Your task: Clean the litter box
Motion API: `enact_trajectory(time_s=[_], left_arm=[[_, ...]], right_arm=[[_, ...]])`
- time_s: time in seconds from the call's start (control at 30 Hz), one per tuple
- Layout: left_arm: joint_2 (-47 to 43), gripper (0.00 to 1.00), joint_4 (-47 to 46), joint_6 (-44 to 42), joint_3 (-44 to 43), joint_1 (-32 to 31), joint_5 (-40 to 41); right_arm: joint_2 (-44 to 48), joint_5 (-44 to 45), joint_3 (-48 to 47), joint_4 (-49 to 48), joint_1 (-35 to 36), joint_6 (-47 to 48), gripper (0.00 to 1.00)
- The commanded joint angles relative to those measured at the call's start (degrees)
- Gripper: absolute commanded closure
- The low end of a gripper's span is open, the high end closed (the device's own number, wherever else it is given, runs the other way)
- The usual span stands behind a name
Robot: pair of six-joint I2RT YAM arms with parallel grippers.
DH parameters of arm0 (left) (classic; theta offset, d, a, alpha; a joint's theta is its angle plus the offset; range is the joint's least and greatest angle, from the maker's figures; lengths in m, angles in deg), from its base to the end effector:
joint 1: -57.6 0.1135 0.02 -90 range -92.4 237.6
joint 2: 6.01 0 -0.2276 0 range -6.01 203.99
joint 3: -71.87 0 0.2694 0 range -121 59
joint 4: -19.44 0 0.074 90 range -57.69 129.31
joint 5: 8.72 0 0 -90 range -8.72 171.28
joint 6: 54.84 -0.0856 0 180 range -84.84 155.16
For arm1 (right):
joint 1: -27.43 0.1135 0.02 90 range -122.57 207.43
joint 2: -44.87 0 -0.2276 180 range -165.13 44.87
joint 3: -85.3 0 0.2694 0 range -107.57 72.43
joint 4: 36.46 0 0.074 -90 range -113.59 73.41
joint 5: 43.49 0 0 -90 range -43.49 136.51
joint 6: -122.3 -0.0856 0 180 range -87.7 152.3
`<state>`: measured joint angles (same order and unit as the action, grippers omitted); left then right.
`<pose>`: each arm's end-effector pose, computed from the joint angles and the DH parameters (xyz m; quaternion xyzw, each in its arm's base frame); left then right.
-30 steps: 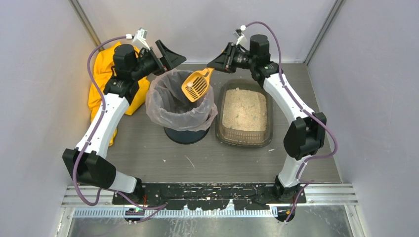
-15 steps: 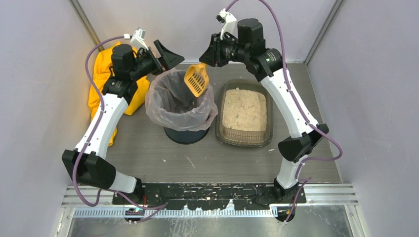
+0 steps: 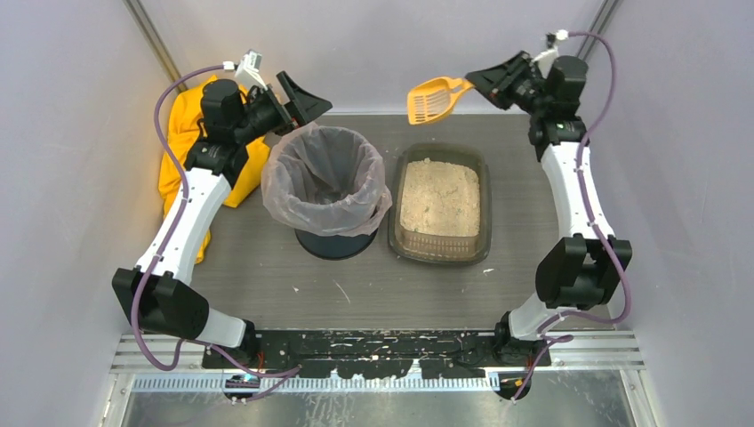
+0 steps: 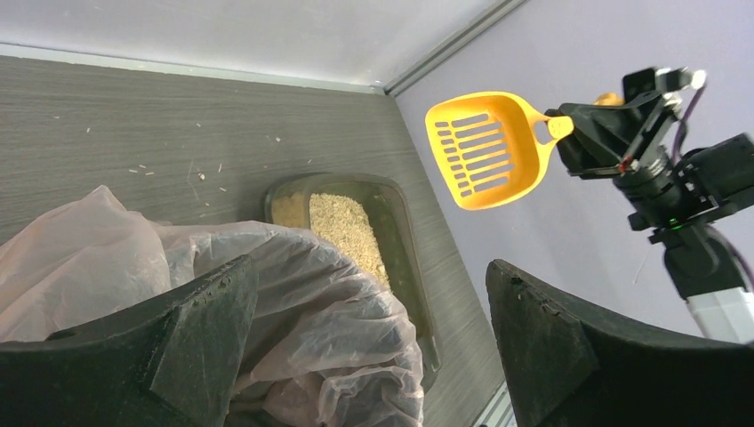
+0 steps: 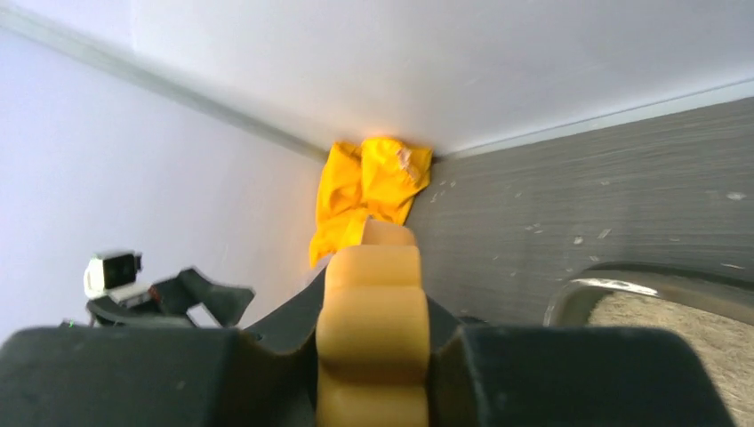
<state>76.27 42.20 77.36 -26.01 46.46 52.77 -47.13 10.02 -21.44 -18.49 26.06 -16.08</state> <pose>0.3816 -0.1168 0.3929 -0.0376 0.7439 -0.4528 0.4901 0.4322 0.0406 0.4015 0.0952 0.7166 0.4688 0.5075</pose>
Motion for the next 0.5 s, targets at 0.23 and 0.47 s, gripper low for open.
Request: enact_trajectory(time_s=[0.23,0.47], left_arm=[[-0.1,0.01,-2.2,-0.7,-1.3,0.4,0.2],[0.9,0.01,-2.2,-0.7,-1.5,0.5,0.6]], right_arm=[[7.4,8.7,12.5,7.1,-5.8,4.9,0.99],[7.6,24.7,9.6,23.5,-3.9,25.6,0.99]])
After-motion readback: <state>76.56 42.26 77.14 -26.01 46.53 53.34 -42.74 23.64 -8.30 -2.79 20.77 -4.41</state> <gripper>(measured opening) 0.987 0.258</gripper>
